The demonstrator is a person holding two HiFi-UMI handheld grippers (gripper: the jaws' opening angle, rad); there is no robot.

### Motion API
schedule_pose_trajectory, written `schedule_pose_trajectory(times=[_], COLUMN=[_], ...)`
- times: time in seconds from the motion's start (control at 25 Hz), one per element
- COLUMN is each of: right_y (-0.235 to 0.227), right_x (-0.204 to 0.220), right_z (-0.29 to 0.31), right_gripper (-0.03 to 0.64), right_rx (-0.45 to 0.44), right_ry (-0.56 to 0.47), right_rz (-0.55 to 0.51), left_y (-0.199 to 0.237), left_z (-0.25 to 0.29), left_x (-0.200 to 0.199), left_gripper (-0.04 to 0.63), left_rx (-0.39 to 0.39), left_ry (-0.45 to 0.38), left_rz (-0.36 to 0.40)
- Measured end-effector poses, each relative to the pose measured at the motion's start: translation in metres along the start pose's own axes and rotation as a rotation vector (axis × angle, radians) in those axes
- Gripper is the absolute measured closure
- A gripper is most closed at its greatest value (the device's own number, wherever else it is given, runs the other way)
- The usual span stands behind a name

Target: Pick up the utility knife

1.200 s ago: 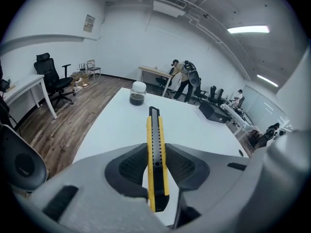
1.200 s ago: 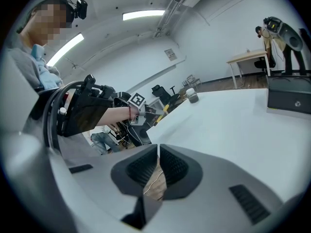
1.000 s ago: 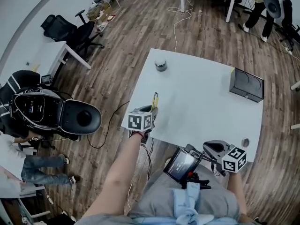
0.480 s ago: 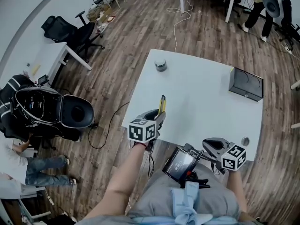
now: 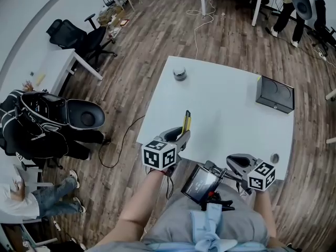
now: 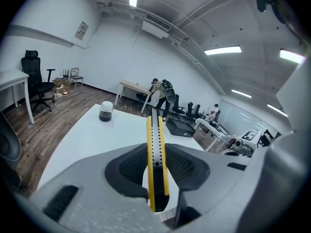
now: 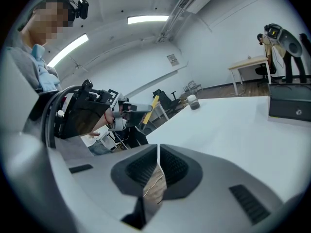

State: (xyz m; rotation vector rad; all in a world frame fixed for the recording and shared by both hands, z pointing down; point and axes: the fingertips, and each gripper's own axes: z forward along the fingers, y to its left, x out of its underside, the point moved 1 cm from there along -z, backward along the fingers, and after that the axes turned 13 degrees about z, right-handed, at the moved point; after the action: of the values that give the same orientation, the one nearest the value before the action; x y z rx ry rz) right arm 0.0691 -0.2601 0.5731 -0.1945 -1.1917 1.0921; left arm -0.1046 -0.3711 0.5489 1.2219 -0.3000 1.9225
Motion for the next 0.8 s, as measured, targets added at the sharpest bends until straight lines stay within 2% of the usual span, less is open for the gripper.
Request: schedule_pose_trajectory(times=[0.48,0.8], right_y=[0.001,0.003], right_x=[-0.006,-0.014], right_z=[0.001,0.001], right_gripper=[0.588,0.586], right_rx=[0.0,-0.014], right_ry=[-0.04,-0.074], right_rz=[-0.004,-0.007], left_y=[-0.032,-0.053], left_z=[-0.016,-0.028], left_x=[-0.017,-0.033], left_gripper=[0.471,0.471], left_rx=[0.032,0.098], left_ry=[-0.108,-0.231], left_rz=[0.046,0.107])
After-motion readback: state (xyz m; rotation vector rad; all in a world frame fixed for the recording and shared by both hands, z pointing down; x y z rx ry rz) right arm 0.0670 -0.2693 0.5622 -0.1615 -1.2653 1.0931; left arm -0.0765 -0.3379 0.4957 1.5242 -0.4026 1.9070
